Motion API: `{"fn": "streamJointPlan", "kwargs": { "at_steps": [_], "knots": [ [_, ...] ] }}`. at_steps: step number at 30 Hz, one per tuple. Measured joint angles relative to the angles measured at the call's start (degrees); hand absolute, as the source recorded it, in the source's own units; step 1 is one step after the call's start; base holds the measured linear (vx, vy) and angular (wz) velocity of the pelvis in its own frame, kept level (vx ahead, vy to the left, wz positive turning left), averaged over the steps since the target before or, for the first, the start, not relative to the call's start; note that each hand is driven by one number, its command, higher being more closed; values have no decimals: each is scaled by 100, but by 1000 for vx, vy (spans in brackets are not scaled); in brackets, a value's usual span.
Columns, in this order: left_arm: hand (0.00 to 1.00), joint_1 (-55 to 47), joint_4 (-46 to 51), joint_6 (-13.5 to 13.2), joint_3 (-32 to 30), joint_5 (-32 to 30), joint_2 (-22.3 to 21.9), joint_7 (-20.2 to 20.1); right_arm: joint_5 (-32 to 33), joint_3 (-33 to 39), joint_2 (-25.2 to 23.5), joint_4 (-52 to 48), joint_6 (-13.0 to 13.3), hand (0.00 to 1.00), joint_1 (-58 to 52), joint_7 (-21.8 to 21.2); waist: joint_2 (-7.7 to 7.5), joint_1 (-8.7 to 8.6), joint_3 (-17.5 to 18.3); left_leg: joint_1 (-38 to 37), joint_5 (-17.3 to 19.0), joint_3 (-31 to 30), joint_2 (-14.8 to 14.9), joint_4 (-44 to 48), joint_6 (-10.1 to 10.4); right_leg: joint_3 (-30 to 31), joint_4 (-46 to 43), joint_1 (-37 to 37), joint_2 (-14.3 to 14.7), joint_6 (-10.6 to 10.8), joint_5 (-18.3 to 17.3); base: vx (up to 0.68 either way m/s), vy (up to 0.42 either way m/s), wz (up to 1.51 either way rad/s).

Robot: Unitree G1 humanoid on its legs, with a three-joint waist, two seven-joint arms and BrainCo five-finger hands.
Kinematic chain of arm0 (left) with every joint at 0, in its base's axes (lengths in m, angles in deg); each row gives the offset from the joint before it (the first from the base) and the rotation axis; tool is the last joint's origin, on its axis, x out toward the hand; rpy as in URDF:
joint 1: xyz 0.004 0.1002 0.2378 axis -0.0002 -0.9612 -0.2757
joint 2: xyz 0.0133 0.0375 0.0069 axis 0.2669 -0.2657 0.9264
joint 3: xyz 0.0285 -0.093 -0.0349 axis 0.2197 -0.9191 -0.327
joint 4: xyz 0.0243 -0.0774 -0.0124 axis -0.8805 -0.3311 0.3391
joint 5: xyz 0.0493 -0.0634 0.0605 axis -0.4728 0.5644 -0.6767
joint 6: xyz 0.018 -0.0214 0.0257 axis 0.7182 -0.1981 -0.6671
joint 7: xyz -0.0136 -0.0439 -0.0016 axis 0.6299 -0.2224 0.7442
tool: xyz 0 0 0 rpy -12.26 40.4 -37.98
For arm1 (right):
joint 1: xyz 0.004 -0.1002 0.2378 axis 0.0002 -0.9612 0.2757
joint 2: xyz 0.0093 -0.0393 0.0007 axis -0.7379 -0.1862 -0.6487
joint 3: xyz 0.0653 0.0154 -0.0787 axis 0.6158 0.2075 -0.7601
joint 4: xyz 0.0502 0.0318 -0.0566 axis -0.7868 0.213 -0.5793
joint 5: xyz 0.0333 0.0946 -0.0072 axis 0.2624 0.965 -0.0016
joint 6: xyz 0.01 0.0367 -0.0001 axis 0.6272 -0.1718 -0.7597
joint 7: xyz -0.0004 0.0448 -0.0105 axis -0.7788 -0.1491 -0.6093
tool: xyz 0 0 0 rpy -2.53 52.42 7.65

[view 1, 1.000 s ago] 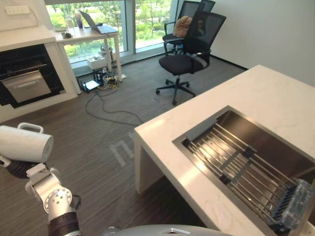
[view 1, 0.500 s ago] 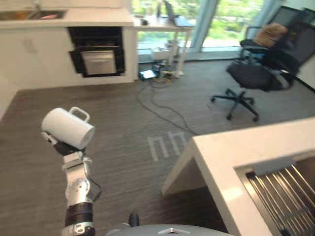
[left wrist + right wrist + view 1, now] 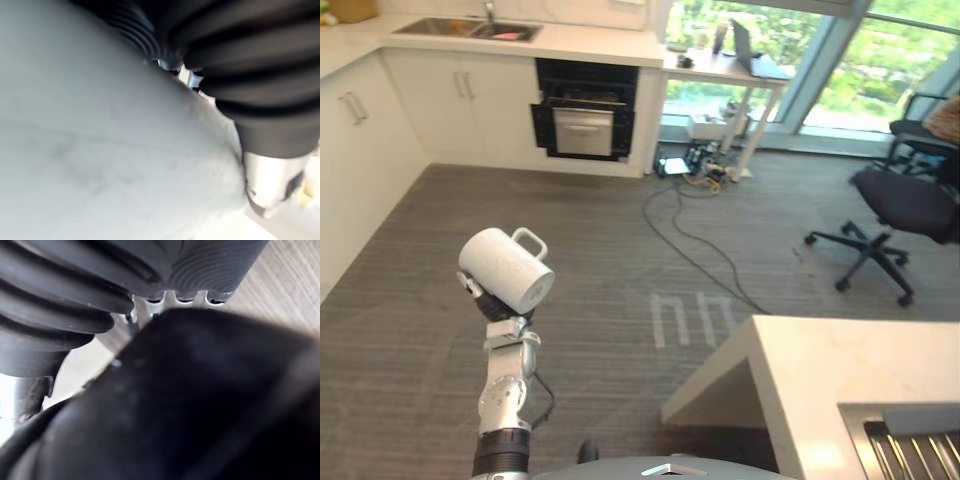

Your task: Walk over to the sink, pick up the cup, carry it to the dishwasher, place the cup inside the dishwasher, then close the dishwasher door

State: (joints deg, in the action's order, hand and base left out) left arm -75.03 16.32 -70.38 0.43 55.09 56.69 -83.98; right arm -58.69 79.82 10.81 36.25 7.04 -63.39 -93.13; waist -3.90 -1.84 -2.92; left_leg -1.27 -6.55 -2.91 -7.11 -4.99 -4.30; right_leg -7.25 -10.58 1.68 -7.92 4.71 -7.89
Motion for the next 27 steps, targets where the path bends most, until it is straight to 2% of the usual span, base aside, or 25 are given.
{"fn": "streamJointPlan", "kwargs": {
  "at_steps": [1,2,3,4,5,6,8,9,11,14,17,20,22,25,27],
  "knots": [
    [100,-8,-1,6,-19,32,30,41,-30,-97,16,25,-103,0,11,2,-17,25,12,45,201,300,4,0,-51,-163,79,111,-99,17,69,19,44,69],
    [100,32,8,23,-22,64,48,46,-129,-167,22,44,-206,0,16,-4,-81,11,44,68,552,843,7,2,-38,-424,239,247,-211,138,155,20,50,85],
    [100,60,10,65,-22,68,38,43,-140,-197,20,45,-226,0,17,-5,-149,-20,87,97,706,1094,7,4,-56,-590,359,323,-286,141,174,32,118,135],
    [100,139,8,221,-17,82,20,42,-105,-211,15,89,-216,0,74,0,-264,-70,123,214,795,1707,137,246,-301,-951,462,406,-515,184,181,68,157,160],
    [100,149,4,345,17,119,29,56,-24,-223,137,97,-208,0,147,-15,-120,-123,73,382,720,2167,359,605,-213,-1103,255,444,-452,188,28,59,158,166],
    [100,46,-12,390,-25,161,1,81,122,-258,257,166,-214,0,243,34,-17,-147,36,388,489,2033,351,676,-227,-750,189,438,-359,62,-85,64,108,110],
    [100,-17,-21,397,-144,180,46,85,132,-280,305,218,-298,0,397,143,30,-136,29,376,479,1897,316,668,-211,-464,93,420,-257,20,-98,33,51,58],
    [100,-112,-2,397,-263,185,164,69,179,-293,339,223,-338,0,521,183,51,-85,24,302,436,1834,279,576,-145,-241,-3,361,-114,-2,-70,16,-1,40],
    [100,-370,11,396,-365,199,280,21,193,-227,456,297,-410,0,668,249,156,-33,97,257,427,1865,293,501,-125,-96,-146,226,-40,-47,3,3,-5,5],
    [100,-514,20,444,-342,316,305,-32,210,90,510,423,-456,0,889,453,319,-62,126,172,405,2111,265,329,-93,0,-180,160,-110,31,-12,-14,0,-4],
    [100,-505,19,471,141,502,398,-71,545,318,562,418,-417,0,1003,694,440,-185,77,19,339,2322,152,59,2,43,-155,122,-249,216,-113,-80,-12,-23],
    [100,-435,-9,553,514,571,281,-66,845,367,612,387,-393,0,1043,841,575,-319,39,-2,300,2360,150,14,58,41,-194,25,-284,251,-104,-107,4,-32],
    [100,-402,-16,606,538,581,171,-68,830,365,574,354,-411,0,1043,934,575,-316,28,-104,302,2502,206,11,57,-13,-264,37,-270,131,-71,-98,-12,-46],
    [100,-363,-29,547,509,636,150,-65,814,360,527,339,-441,0,1043,970,553,-323,17,-129,299,2582,315,8,62,9,-100,56,-178,73,-33,-103,-10,-34],
    [100,-287,-60,432,469,760,135,-65,730,343,507,215,-448,0,1019,936,540,-341,18,-2,356,2577,393,8,228,8,174,51,-84,-28,35,-86,32,-12]
  ]
}}
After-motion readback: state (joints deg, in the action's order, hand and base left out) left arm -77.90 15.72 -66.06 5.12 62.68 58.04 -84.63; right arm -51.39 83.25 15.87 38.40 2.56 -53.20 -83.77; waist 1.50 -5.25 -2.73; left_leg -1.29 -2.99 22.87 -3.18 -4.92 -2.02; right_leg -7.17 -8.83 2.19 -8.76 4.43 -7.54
